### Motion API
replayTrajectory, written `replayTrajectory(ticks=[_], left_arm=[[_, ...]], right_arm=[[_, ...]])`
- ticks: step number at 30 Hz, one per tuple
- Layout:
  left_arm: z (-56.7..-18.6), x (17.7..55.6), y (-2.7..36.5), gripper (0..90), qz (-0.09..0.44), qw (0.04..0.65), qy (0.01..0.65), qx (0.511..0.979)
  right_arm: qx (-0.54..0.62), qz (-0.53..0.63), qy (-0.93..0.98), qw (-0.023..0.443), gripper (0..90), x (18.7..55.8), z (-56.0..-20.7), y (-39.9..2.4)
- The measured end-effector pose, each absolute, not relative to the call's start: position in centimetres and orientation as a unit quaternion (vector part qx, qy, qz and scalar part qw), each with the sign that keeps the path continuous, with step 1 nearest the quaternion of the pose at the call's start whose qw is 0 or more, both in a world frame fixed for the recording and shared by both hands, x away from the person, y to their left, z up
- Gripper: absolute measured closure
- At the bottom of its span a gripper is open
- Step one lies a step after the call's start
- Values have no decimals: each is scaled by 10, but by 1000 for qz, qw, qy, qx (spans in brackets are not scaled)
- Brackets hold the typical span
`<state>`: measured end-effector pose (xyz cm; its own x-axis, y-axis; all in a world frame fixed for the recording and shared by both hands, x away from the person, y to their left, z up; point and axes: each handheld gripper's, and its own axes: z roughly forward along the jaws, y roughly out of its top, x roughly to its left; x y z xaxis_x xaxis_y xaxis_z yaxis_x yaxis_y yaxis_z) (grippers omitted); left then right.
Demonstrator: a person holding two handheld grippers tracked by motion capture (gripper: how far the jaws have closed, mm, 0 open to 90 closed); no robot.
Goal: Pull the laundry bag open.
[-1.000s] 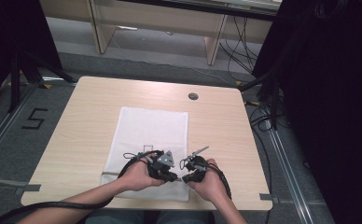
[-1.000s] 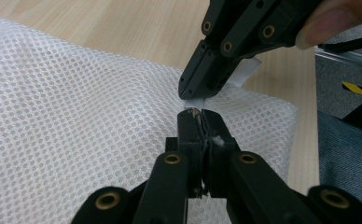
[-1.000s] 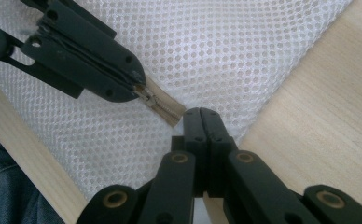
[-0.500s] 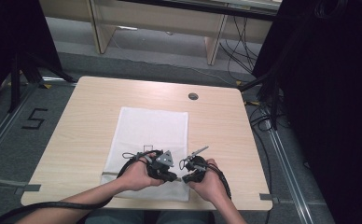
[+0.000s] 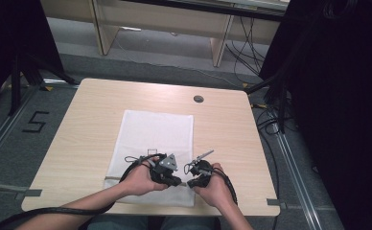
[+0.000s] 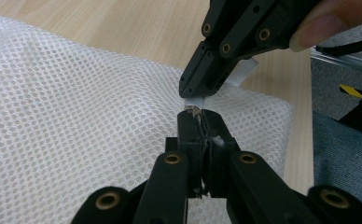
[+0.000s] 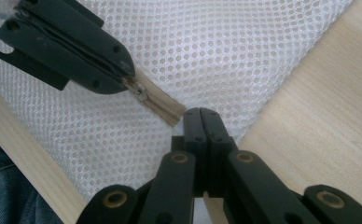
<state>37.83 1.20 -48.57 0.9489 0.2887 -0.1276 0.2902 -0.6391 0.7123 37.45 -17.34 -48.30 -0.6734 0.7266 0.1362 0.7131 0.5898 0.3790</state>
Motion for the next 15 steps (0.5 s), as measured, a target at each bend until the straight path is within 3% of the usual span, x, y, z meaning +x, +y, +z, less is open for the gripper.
replayTrajectory(ticks=[15], left_arm=[[-485, 377, 15, 873, -3, 394, 164, 904]], right_arm=[[406, 198, 892, 18, 900, 374, -482, -172]])
